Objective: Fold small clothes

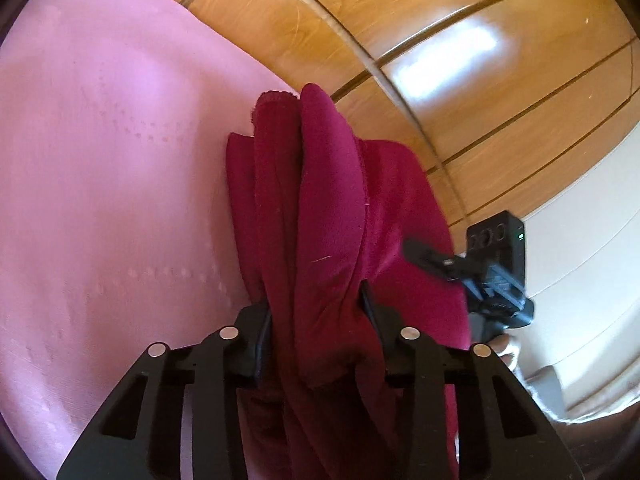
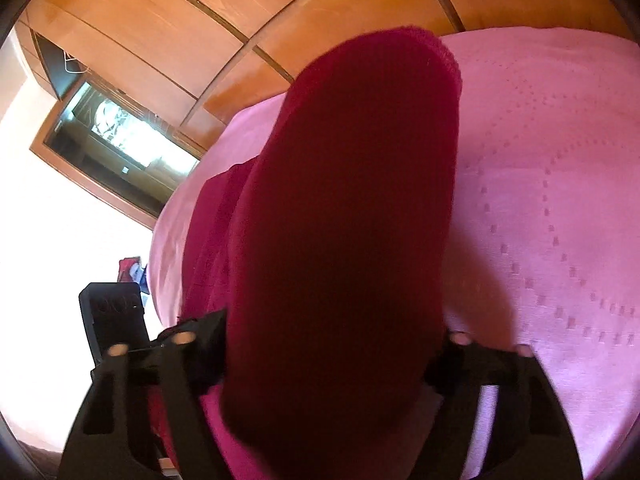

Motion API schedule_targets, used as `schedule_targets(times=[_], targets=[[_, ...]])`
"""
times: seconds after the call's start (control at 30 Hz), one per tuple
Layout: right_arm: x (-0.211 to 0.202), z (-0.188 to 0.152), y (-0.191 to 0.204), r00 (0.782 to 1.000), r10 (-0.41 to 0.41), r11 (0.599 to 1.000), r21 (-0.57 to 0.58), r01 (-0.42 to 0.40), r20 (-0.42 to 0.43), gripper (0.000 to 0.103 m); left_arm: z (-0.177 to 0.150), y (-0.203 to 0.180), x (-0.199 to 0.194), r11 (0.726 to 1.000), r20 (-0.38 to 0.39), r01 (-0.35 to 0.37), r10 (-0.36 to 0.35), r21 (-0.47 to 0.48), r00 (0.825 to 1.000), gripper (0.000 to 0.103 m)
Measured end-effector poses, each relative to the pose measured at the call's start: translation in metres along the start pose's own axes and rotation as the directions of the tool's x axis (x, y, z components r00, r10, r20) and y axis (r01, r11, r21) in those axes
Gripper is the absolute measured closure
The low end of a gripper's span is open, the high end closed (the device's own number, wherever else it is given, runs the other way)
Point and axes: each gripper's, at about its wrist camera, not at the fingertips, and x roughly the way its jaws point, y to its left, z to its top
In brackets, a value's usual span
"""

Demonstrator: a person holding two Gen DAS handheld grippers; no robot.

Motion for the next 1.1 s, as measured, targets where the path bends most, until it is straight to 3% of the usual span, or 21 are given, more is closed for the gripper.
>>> schedule_targets(times=[0.1,0.2,0.3,0.43,0.53,0.67,0.77,0.8,0.83,0.87,0.9,0.93,0.97,1.03,1.1], targets=[[-0.017,-0.006,0.010,0.999,-0.002,1.000,-0.026,0.003,0.041,0.054,0.000,-0.019,-0.001,0.999,0.007,0.041,-0.042,0.035,0.999,0.069],[-0.037,-0.007,0.012,0.996,-0.006,1.000,-0.027,0.009,0.094,0.057,0.003,-0.035,0.008,0.992,-0.006,0.113,-0.113,0.047,0.994,0.073],[-0.073,-0.011,0.003,0.986,-0.022,1.000,-0.009,0.024,0.163,0.057,0.012,-0.074,0.037,0.978,-0.053,0.161,-0.156,0.132,0.986,0.073],[-0.140,-0.017,-0.028,0.955,-0.094,0.995,0.043,0.085,0.282,0.057,0.028,-0.130,0.094,0.948,-0.134,0.234,-0.209,0.215,0.969,0.073],[-0.184,-0.016,-0.058,0.918,-0.182,0.983,0.097,0.158,0.352,0.057,0.043,-0.177,0.154,0.925,-0.205,0.270,-0.218,0.269,0.954,0.073],[-0.228,-0.017,-0.107,0.859,-0.309,0.948,0.211,0.240,0.408,0.057,0.051,-0.231,0.228,0.899,-0.296,0.282,-0.183,0.337,0.937,0.073],[-0.244,-0.021,-0.146,0.829,-0.401,0.908,0.293,0.301,0.391,0.054,0.039,-0.259,0.285,0.881,-0.358,0.228,-0.073,0.415,0.931,0.073],[-0.243,-0.022,-0.156,0.820,-0.436,0.890,0.312,0.332,0.371,0.050,0.034,-0.261,0.297,0.878,-0.372,0.209,-0.038,0.431,0.927,0.073],[-0.238,-0.024,-0.170,0.814,-0.477,0.866,0.337,0.370,0.333,0.045,0.023,-0.263,0.317,0.854,-0.372,0.143,0.063,0.500,0.926,0.072],[-0.233,-0.027,-0.181,0.815,-0.496,0.851,0.353,0.389,0.299,0.043,0.017,-0.260,0.330,0.843,-0.371,0.106,0.117,0.527,0.921,0.071],[-0.224,-0.032,-0.194,0.814,-0.520,0.831,0.373,0.412,0.258,0.036,0.014,-0.258,0.336,0.840,-0.359,0.098,0.120,0.533,0.926,0.070],[-0.225,-0.037,-0.203,0.803,-0.541,0.816,0.385,0.431,0.250,0.025,0.013,-0.259,0.335,0.833,-0.341,0.092,0.121,0.546,0.932,0.069],[-0.224,-0.042,-0.206,0.790,-0.558,0.805,0.397,0.440,0.256,0.021,0.013,-0.260,0.333,0.829,-0.327,0.081,0.127,0.553,0.937,0.068],[-0.231,-0.047,-0.201,0.759,-0.585,0.786,0.428,0.446,0.284,0.017,0.012,-0.266,0.323,0.814,-0.282,0.043,0.151,0.580,0.947,0.067],[-0.248,-0.049,-0.186,0.688,-0.643,0.753,0.442,0.487,0.336,0.018,0.012,-0.272,0.314,0.785,-0.207,-0.016,0.182,0.619,0.961,0.064]])
